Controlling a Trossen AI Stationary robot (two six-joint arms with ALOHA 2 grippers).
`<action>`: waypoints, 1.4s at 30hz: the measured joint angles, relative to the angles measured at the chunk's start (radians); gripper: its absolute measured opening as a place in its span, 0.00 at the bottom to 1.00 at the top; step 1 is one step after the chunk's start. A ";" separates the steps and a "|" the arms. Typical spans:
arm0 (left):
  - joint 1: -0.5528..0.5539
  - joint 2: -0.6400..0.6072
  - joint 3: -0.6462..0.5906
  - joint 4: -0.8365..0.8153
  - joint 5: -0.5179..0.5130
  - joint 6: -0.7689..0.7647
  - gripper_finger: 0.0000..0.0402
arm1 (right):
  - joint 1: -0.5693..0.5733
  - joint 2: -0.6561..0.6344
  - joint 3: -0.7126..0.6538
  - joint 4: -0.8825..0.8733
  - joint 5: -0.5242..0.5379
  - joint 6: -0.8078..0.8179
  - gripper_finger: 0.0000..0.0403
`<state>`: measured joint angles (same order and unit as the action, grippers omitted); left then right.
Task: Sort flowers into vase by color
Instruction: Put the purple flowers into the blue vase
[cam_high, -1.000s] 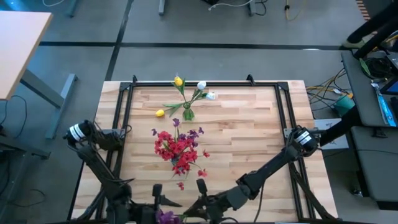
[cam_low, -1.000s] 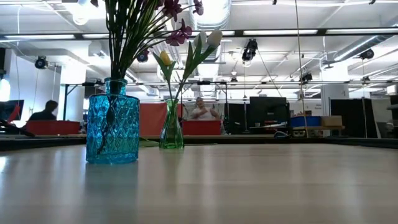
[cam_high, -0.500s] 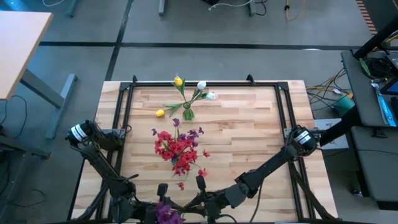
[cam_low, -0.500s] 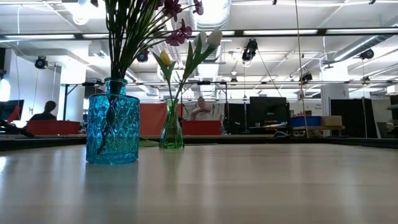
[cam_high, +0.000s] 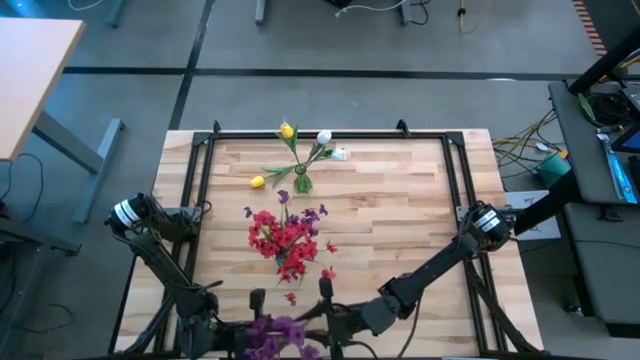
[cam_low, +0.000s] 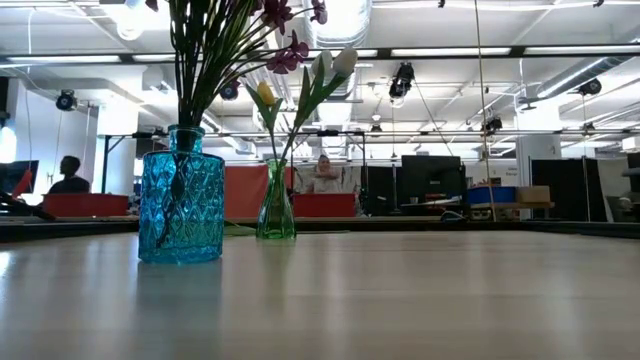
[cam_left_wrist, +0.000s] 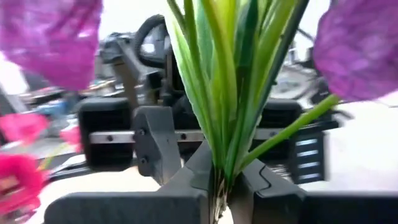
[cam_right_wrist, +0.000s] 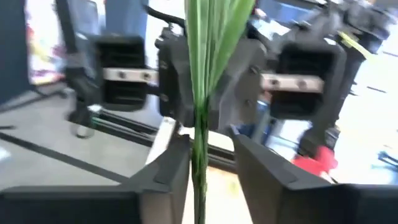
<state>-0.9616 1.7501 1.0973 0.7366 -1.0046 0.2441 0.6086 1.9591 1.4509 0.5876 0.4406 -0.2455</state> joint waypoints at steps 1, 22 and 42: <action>-0.005 -0.001 0.000 0.000 -0.040 0.012 0.01 | 0.001 0.000 0.000 -0.006 0.030 0.001 0.32; -0.120 -0.280 -0.184 -0.018 -0.431 -0.021 0.00 | 0.013 -0.119 0.001 -0.433 0.370 0.232 0.66; -0.042 -0.574 -0.531 -0.055 -0.278 -0.254 0.00 | 0.011 -0.137 -0.018 -0.901 0.308 0.662 0.70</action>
<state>-1.0033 1.1763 0.5659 0.6812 -1.2830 -0.0101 0.6193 1.8226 1.4326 -0.3132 0.7482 0.4164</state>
